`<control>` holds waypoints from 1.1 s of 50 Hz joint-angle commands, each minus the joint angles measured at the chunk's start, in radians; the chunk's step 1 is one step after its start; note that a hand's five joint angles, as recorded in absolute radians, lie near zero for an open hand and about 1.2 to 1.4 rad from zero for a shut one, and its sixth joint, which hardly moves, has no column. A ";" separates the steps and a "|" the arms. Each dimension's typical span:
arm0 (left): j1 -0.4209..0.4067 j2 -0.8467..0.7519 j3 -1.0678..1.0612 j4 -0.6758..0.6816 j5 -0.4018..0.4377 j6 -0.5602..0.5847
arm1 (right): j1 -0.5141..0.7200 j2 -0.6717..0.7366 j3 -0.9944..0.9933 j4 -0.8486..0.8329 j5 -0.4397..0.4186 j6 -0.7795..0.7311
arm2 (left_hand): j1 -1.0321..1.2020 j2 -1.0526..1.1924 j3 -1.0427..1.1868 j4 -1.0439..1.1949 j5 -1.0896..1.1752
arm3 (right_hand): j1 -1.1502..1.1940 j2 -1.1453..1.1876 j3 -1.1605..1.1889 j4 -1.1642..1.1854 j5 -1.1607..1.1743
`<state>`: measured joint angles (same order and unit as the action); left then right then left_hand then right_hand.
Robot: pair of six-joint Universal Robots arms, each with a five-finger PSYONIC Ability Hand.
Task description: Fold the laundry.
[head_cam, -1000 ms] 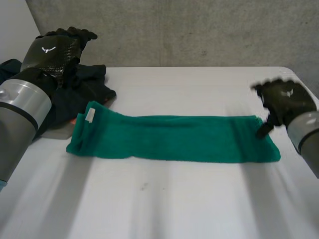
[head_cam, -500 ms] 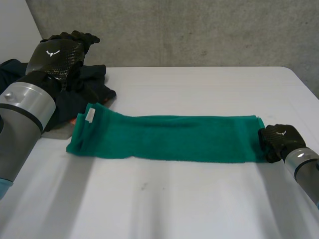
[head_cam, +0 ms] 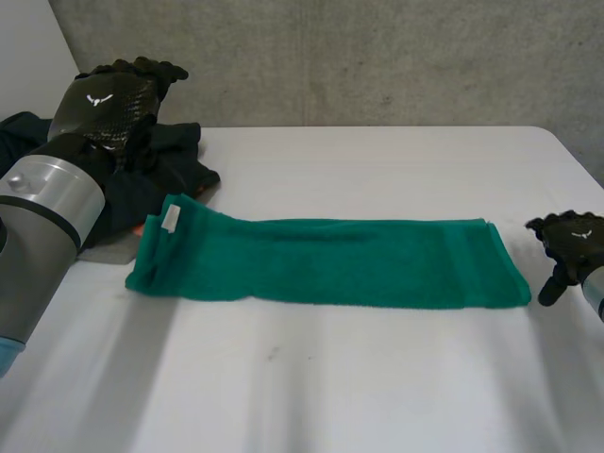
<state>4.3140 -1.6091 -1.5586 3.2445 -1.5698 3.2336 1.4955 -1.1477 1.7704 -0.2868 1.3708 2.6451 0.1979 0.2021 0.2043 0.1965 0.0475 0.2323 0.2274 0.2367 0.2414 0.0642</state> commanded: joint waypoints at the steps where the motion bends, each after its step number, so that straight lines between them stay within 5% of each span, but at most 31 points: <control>1: 0.001 -0.002 0.000 0.000 -0.001 0.000 | 0.042 -0.029 0.021 -0.009 -0.105 0.082 | -0.023 -0.028 -0.030 -0.022 -0.047 | -0.058 -0.053 -0.062 -0.067 -0.064; 17: 0.003 0.000 0.000 0.000 -0.001 0.000 | 0.023 -0.060 0.030 0.023 -0.104 0.131 | -0.023 -0.028 -0.030 -0.022 -0.047 | -0.058 -0.053 -0.062 -0.067 -0.064; 26: 0.003 0.000 0.000 0.000 0.001 0.000 | 0.035 -0.044 0.043 0.130 -0.130 0.075 | -0.023 -0.028 -0.030 -0.022 -0.047 | 0.403 0.408 0.398 0.394 0.397; 40: 0.004 -0.002 0.000 0.001 -0.001 0.000 | 0.049 0.037 0.040 0.049 -0.125 0.061 | -0.023 -0.028 -0.030 -0.022 -0.047 | 0.515 0.519 0.510 0.505 0.508; 41: 0.006 -0.002 -0.001 0.003 0.001 0.000 | 0.049 0.039 0.040 0.044 -0.125 0.058 | -0.023 -0.028 -0.030 -0.022 -0.047 | 0.555 0.560 0.551 0.546 0.549; 43: 0.006 -0.002 -0.001 0.006 0.001 0.000 | 0.048 0.039 0.040 0.037 -0.122 0.056 | -0.023 -0.028 -0.030 -0.022 -0.047 | 1.062 1.066 1.057 1.052 1.055; 45: 0.006 -0.002 0.000 0.006 0.001 0.000 | 0.046 0.037 0.037 0.022 -0.119 0.059 | -0.023 -0.028 -0.030 -0.022 -0.047 | 1.164 1.169 1.160 1.155 1.158; 55: 0.012 0.002 0.000 0.008 -0.001 0.000 | -0.055 -0.010 -0.006 -0.014 0.068 0.003 | -0.023 -0.028 -0.030 -0.022 -0.047 | 1.164 1.169 1.160 1.155 1.158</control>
<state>4.3208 -1.6107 -1.5590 3.2509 -1.5692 3.2336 1.5197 -1.1172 1.8021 -0.2922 1.2973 2.6988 0.1979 0.2022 0.2043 0.1965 0.0475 1.1168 1.1740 1.1757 1.1894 0.9898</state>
